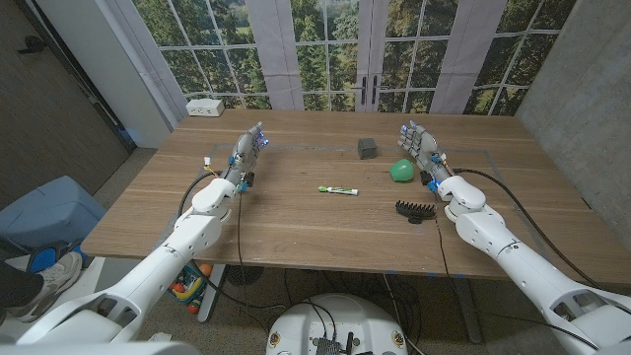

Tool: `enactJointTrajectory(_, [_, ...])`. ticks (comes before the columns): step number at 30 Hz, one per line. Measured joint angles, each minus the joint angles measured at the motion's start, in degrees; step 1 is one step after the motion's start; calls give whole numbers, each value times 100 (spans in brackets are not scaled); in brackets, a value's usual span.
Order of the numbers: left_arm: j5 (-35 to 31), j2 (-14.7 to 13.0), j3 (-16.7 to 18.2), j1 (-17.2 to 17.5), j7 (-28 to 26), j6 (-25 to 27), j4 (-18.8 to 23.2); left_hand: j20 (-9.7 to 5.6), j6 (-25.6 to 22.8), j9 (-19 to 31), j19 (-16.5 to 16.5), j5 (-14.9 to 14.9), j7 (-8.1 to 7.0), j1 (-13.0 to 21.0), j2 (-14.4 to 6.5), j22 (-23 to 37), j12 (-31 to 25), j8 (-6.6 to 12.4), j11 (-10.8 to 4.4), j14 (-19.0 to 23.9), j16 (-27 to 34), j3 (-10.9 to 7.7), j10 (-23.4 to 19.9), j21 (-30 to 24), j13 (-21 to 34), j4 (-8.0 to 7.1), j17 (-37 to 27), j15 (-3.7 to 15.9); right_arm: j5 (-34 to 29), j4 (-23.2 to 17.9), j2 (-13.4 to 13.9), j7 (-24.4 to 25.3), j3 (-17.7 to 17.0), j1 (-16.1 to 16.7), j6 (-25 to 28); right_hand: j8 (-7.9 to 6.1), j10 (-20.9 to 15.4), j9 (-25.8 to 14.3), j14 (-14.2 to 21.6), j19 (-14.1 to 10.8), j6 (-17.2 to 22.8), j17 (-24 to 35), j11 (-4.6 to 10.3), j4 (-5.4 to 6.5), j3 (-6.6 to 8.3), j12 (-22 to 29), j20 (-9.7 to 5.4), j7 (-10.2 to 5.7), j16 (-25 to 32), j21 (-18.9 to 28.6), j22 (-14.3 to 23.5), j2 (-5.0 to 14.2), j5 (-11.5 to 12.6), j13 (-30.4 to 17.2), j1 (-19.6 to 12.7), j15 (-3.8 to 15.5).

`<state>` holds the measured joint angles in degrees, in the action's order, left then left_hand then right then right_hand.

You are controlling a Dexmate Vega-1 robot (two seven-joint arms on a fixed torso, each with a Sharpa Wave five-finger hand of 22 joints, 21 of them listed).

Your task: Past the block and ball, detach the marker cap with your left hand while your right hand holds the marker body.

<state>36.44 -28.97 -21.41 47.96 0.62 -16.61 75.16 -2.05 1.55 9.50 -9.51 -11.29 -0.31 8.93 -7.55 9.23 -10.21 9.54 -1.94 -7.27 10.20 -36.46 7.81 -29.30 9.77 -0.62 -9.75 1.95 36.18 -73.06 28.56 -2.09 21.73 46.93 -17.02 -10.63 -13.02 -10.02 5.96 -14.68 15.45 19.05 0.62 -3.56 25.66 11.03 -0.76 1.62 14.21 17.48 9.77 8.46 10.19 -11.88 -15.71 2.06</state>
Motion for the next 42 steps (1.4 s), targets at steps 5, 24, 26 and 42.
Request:
enactJointTrajectory(5, [-56, 0, 0, 21, -80, -1, 69, 0, 0, 0, 0, 0, 0, 0, 0, 0, 0, 0, 0, 0, 0, 0, 0, 0, 0, 0, 0, 0, -92, 66, -25, 13, 29, -63, -59, 0, 0, 0, 0, -36, 0, -19, 0, -43, 43, 0, -36, 0, -1, 0, 0, -45, 0, 17, -45, 0])
enactJointTrajectory(24, [-178, -69, 16, 175, -300, -33, 249, 0, 30, -1, 1, 0, -31, 0, 0, -2, -12, 21, 0, 0, 0, -41, -1, 49, -1, 41, 1, 0, -1080, -708, 340, 927, 155, 211, 22, 0, -124, -26, 237, -159, 61, -173, -43, -408, 167, 22, 5, 62, -3, -41, -1, -29, 67, 46, -453, 26])
enactJointTrajectory(26, [-178, -74, 16, 177, -300, -33, 250, 12, 30, -1, 13, 0, -31, 0, 0, -1, -40, 21, 0, 0, 0, -39, -1, 49, -1, 43, 1, 0, -1208, -708, 340, 1046, 155, 211, 80, 0, -142, -26, 261, -182, 61, -178, -61, -458, 171, 44, 28, 62, -3, -41, -1, -29, 107, 46, -453, 5])
enactJointTrajectory(42, [-308, -158, -20, 230, -295, -75, 374, 0, 6, -2, 105, 0, -10, -1, 0, 26, -39, 43, 0, 22, 0, -31, -1, 92, -2, 97, 2, 20, -2484, -1938, 899, 1875, 240, 655, 662, -45, -195, -25, 329, -221, 113, -177, -52, -554, 217, 45, 26, 9, 42, -84, 25, 0, 155, 45, -604, 19])
